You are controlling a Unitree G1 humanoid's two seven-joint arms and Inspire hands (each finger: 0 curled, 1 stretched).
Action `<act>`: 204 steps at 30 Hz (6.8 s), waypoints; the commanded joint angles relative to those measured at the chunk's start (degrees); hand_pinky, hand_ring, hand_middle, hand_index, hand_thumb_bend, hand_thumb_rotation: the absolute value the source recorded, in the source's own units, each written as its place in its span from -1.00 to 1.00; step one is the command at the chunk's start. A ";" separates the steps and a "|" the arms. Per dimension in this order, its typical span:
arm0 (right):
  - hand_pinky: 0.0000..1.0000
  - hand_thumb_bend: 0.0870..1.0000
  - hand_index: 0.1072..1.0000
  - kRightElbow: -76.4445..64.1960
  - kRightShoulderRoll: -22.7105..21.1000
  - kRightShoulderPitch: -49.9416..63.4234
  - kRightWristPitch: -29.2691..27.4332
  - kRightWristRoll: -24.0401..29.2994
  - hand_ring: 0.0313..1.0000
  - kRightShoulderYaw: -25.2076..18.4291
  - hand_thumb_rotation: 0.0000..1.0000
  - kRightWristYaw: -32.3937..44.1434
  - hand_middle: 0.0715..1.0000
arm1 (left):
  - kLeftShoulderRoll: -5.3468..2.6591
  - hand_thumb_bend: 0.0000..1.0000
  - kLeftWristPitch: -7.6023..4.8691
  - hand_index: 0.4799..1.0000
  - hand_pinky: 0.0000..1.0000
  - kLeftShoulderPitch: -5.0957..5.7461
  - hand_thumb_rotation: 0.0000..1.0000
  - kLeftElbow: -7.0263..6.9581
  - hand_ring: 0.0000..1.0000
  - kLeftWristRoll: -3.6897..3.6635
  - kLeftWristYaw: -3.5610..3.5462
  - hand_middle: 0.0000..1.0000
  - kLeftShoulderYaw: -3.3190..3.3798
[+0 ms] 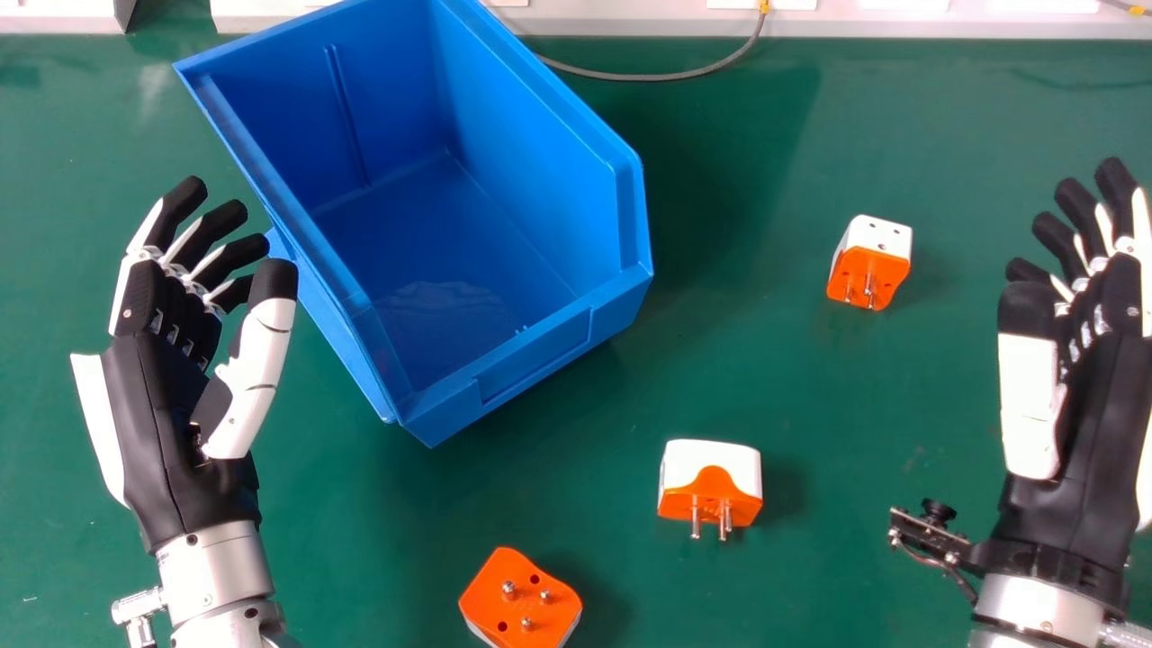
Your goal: Pick all objects and put in blue box
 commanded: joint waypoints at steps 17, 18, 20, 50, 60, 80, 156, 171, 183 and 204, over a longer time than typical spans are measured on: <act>0.48 0.26 0.78 -1.11 -0.01 -1.07 -0.46 -0.68 0.67 -0.97 0.98 -0.03 0.71 | 0.07 0.40 -1.46 0.23 0.26 -1.04 -0.09 -0.04 0.38 -0.23 -0.05 0.52 -0.28; 0.47 0.27 0.78 -1.04 -0.10 -1.10 -0.51 -0.41 0.67 -1.00 0.98 0.20 0.71 | 0.02 0.40 -1.44 0.23 0.26 -1.04 -0.09 -0.14 0.38 -0.12 0.05 0.52 -0.28; 0.49 0.27 0.78 -1.16 -0.26 -1.05 -0.12 -0.80 0.67 -1.23 0.98 0.13 0.72 | 0.00 0.40 -1.25 0.23 0.25 -0.98 -0.09 -0.29 0.38 0.01 0.14 0.52 -0.30; 0.40 0.64 0.99 -14.89 -42.95 -32.77 37.63 -37.73 0.80 4.89 -0.10 55.77 0.92 | -0.22 0.36 -2.33 0.27 0.27 -3.55 -0.10 2.75 0.39 0.24 1.18 0.53 -0.85; 0.48 0.79 0.92 17.50 -45.49 -57.22 30.07 -37.46 0.91 17.31 -0.52 56.19 0.97 | 0.19 0.38 -3.26 0.26 0.28 -4.55 -0.09 4.53 0.40 -0.73 0.50 0.53 -0.57; 0.58 0.93 0.81 49.30 -42.82 -72.82 16.99 -36.25 0.84 31.84 -0.71 54.18 0.93 | 0.19 0.39 -2.07 0.24 0.27 -3.89 -0.08 2.54 0.40 -0.33 0.86 0.52 -0.29; -0.20 0.04 0.12 56.75 -42.49 -68.96 4.45 -39.83 -0.03 40.35 -1.00 23.74 0.17 | -0.25 0.34 -1.77 0.25 0.27 -4.21 -0.13 1.25 0.39 0.79 1.90 0.53 -0.80; -0.35 -0.07 0.02 57.11 -42.72 -68.81 4.27 -38.80 -0.13 38.87 -1.00 23.40 0.06 | -0.13 0.32 -2.22 0.26 0.28 -4.66 -0.14 2.72 0.39 0.21 1.37 0.53 -0.68; -0.40 -0.10 -0.02 55.71 -43.21 -68.43 4.16 -38.75 -0.16 39.06 -1.00 23.35 0.03 | -0.17 0.33 -2.59 0.26 0.28 -4.18 -0.14 2.59 0.39 0.21 1.44 0.53 -0.54; -0.42 -0.11 -0.06 55.79 -41.81 -68.90 8.47 -38.99 -0.18 39.60 -1.00 29.25 0.03 | -0.18 0.33 -2.40 0.26 0.27 -4.11 -0.13 2.01 0.40 -0.18 1.14 0.53 -0.57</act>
